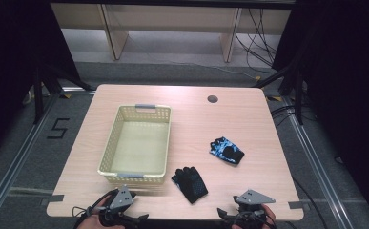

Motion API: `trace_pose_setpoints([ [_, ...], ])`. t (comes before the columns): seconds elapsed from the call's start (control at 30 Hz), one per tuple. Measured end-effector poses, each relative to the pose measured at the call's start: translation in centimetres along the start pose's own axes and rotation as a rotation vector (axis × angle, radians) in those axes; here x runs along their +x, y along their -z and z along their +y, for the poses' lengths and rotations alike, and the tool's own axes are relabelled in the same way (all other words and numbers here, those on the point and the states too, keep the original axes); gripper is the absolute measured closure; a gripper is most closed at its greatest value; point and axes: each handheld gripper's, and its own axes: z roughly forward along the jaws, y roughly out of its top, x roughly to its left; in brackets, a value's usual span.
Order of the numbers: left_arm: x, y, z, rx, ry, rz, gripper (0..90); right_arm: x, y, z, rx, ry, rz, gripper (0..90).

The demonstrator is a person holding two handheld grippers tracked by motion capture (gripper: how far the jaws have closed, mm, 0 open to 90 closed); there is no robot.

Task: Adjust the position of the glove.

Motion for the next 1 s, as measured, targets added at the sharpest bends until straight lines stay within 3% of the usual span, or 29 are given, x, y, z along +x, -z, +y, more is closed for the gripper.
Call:
trace_pose_setpoints([
  [0.17, 0.0, 0.0, 0.0, 0.002, -0.002, 0.004, 16.9, -0.1, 0.1, 0.1, -0.002, -0.008, 0.015, 30.9],
  [0.27, 0.0, 0.0, 0.0, 0.001, -0.002, 0.004, 17.0, -0.1, 0.1, 0.1, -0.016, 0.015, 0.0, 32.6],
  [0.3, 0.0, 0.0, 0.0, 0.002, 0.0, 0.001, 17.0, 0.0, 0.1, 0.2, -0.009, 0.008, 0.017, 34.6],
  [0.47, 0.0, -0.1, 0.0, 0.001, 0.001, 0.002, 17.0, 0.2, -0.3, 0.7, -0.019, 0.056, 0.021, 37.3],
  [0.53, 0.0, -0.1, 0.0, 0.002, 0.0, 0.002, 17.0, 0.5, -0.3, 0.9, -0.014, 0.033, 0.028, 38.8],
  [0.57, 0.0, -0.1, 0.1, -0.002, 0.006, 0.0, 17.0, 0.6, -0.5, 1.4, -0.04, 0.064, 0.017, 41.5],
  [0.67, 0.1, 0.0, 0.0, 0.004, 0.0, 0.005, 17.0, 0.6, -0.7, 1.9, -0.046, 0.079, 0.019, 41.5],
  [0.73, 0.2, 0.0, 0.1, 0.004, -0.017, 0.006, 17.0, 0.6, -1.6, 2.4, -0.037, 0.094, 0.012, 44.0],
  [0.8, 0.1, 0.0, 0.1, -0.002, -0.004, -0.002, 17.0, 0.5, -2.0, 2.8, -0.022, 0.097, 0.018, 45.5],
  [0.93, 0.0, -0.2, 0.0, -0.003, 0.006, 0.001, 17.0, 0.4, -2.6, 3.7, -0.027, 0.093, 0.019, 49.9],
  [1.0, 0.1, -0.1, 0.1, -0.002, -0.008, 0.002, 17.0, 0.1, -3.7, 4.7, -0.05, 0.084, 0.016, 54.1],
])
